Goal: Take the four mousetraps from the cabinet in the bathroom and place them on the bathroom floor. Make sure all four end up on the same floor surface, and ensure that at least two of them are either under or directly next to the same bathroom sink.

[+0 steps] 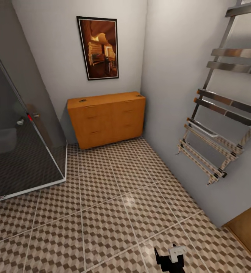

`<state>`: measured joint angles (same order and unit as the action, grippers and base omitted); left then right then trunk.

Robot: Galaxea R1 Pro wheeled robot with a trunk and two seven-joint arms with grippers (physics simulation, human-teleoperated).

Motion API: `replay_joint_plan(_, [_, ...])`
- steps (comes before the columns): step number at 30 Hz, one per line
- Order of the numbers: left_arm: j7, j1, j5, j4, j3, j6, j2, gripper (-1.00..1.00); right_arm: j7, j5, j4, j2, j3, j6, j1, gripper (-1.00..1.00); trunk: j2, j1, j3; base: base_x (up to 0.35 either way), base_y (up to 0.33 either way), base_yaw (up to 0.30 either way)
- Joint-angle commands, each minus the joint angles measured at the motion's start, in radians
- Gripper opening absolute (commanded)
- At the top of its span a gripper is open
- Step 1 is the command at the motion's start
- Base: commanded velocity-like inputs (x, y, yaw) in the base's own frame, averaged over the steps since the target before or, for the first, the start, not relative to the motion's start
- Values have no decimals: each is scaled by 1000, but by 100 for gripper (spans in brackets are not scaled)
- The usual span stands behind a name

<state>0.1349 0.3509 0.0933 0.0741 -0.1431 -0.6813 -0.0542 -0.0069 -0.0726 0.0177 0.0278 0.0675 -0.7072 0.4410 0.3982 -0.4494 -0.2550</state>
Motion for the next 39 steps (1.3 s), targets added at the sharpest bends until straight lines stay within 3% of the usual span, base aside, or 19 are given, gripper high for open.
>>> replay_joint_plan(1, [0, 2, 9, 4, -9, -6, 0, 100, -1, 2, -1, 0, 6, -3, 1, 100, 2, -1, 0, 14, 0, 164])
replay_joint_plan(29, [0, 2, 9, 4, -9, -6, 0, 100, -1, 2, -1, 0, 6, -2, 1, 100, 2, -1, 35, 1, 0, 163])
replay_joint_plan(39, [0, 2, 9, 4, -9, -6, 0, 100, 0, 2, -1, -2, 6, -2, 1, 100, 2, -1, 37, 0, 0, 37])
